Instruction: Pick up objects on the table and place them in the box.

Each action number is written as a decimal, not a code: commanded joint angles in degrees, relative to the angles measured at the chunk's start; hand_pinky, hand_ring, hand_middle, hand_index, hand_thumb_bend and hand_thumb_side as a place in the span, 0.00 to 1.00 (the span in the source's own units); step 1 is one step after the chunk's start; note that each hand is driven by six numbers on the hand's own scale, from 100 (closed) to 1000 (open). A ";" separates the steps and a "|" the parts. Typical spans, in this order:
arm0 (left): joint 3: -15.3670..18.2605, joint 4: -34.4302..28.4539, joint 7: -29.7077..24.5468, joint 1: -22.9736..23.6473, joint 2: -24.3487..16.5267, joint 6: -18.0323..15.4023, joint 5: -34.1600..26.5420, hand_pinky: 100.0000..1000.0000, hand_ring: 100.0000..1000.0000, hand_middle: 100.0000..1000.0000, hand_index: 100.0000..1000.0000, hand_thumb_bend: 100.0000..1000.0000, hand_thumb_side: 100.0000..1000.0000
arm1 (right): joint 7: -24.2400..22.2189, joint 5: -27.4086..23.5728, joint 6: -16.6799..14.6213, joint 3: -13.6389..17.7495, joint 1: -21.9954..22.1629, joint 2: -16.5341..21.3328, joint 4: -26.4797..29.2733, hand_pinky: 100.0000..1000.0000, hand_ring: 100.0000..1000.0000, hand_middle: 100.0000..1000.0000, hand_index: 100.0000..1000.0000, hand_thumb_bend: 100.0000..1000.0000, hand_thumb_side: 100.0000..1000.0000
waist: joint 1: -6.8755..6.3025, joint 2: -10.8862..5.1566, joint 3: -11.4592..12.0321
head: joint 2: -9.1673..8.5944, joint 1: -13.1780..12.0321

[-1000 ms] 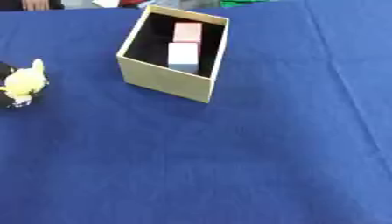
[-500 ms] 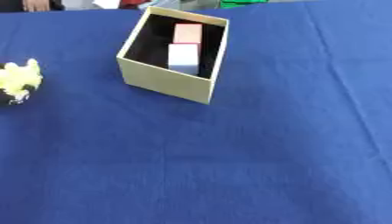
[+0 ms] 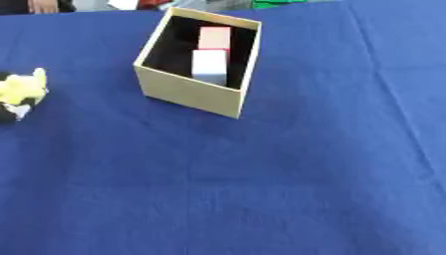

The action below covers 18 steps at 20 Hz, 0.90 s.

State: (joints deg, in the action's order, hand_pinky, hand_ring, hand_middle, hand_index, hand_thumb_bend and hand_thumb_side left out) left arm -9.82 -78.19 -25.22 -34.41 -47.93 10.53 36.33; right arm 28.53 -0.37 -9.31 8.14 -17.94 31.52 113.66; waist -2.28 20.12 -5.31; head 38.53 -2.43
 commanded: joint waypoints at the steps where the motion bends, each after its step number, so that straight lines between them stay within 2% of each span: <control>1: 1.17 -1.56 0.32 -1.24 -2.71 0.23 0.48 0.65 0.71 0.61 0.71 0.00 0.37 | 0.07 0.33 0.02 0.80 -0.38 1.10 0.93 0.84 0.70 0.62 0.75 0.00 0.80 | -0.04 -1.45 0.09 | 0.28 0.10; 4: 1.22 -2.33 0.76 -1.86 -2.86 0.50 0.79 0.64 0.70 0.59 0.69 0.00 0.37 | 0.05 0.37 0.09 0.79 -0.31 1.19 0.93 0.84 0.70 0.62 0.75 0.00 0.80 | -0.23 -1.56 0.17 | 0.44 0.21; 10: 0.83 -4.18 1.28 -3.84 -3.21 0.38 1.89 0.63 0.69 0.58 0.68 0.00 0.31 | -0.01 0.42 0.19 0.74 -0.18 1.44 0.93 0.84 0.70 0.62 0.74 0.00 0.80 | -0.61 -1.89 0.38 | 0.85 0.52; 18: 0.05 -5.45 1.21 -9.08 -1.47 0.01 2.58 0.62 0.67 0.54 0.66 0.00 0.31 | 0.03 0.41 0.15 0.63 -0.08 1.80 0.93 0.83 0.70 0.62 0.74 0.00 0.80 | -0.80 -2.46 0.40 | 1.37 1.72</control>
State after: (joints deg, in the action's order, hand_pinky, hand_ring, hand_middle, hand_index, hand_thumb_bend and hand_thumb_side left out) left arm -10.07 -82.63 -24.16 -42.33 -48.18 10.72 38.56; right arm 28.51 -0.30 -9.25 8.14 -17.65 31.59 113.66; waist -3.10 18.99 -4.95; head 39.40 -1.09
